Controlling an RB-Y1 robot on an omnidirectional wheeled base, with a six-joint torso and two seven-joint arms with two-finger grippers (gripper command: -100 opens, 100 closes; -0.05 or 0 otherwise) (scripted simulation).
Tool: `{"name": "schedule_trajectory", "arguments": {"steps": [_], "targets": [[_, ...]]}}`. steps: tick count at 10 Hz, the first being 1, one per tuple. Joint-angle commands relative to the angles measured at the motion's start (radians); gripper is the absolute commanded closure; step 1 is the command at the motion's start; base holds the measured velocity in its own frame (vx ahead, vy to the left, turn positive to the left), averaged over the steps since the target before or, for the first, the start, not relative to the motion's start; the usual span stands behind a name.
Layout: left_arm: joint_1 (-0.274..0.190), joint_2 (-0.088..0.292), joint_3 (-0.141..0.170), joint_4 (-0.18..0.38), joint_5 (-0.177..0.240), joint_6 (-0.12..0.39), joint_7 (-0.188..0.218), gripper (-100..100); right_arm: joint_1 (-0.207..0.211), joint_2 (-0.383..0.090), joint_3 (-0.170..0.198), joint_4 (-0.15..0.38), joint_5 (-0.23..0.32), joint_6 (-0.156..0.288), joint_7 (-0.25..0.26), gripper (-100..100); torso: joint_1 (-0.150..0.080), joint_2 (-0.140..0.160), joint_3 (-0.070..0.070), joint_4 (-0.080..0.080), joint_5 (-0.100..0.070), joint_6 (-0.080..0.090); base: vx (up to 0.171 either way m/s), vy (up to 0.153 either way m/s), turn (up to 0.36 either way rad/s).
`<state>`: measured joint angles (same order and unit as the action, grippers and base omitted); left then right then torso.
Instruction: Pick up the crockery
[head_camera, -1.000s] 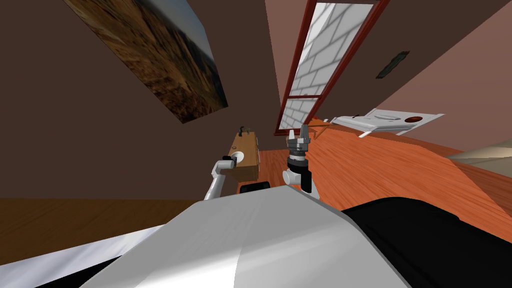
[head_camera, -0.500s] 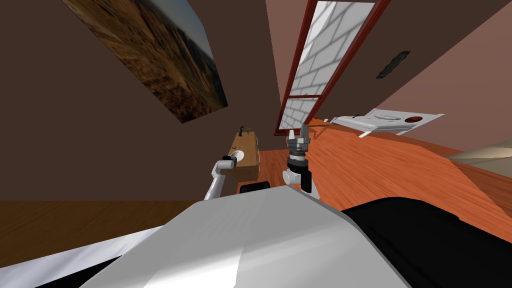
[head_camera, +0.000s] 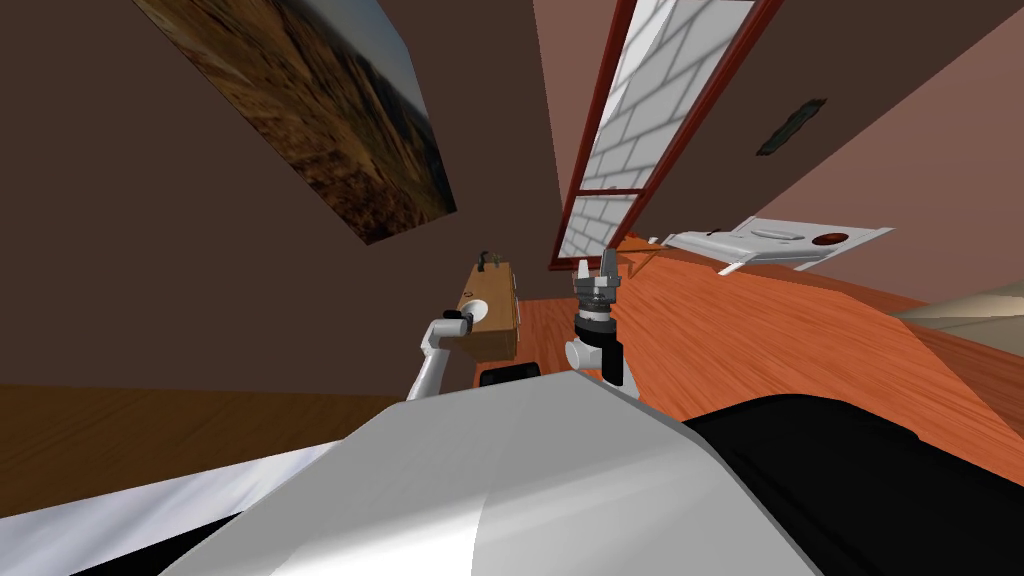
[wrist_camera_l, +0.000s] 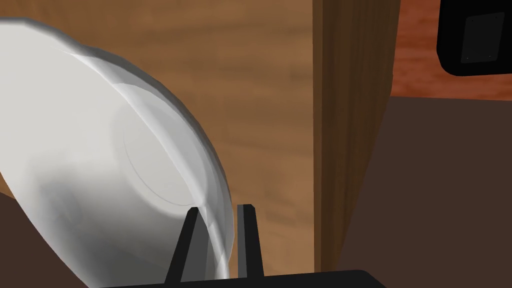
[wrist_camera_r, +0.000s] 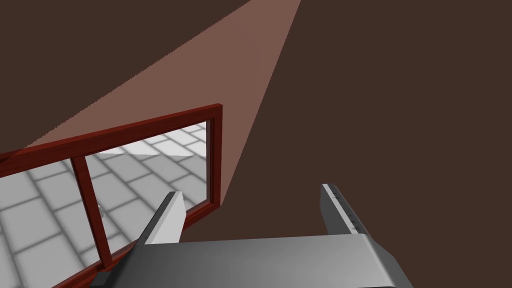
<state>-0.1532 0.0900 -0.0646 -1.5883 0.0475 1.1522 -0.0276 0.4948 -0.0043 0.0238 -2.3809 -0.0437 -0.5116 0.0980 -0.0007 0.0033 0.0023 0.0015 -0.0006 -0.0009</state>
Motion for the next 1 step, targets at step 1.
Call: {"name": "schedule_trajectory", "arguments": {"steps": [1], "targets": [[0.000,0.000,0.000,0.000,0.000,0.000,0.000,0,0.000,0.000,0.000,0.000,0.000,0.000,0.000,0,0.000,0.000,0.000,0.000,0.000,0.000,0.000,0.000,0.000]]}}
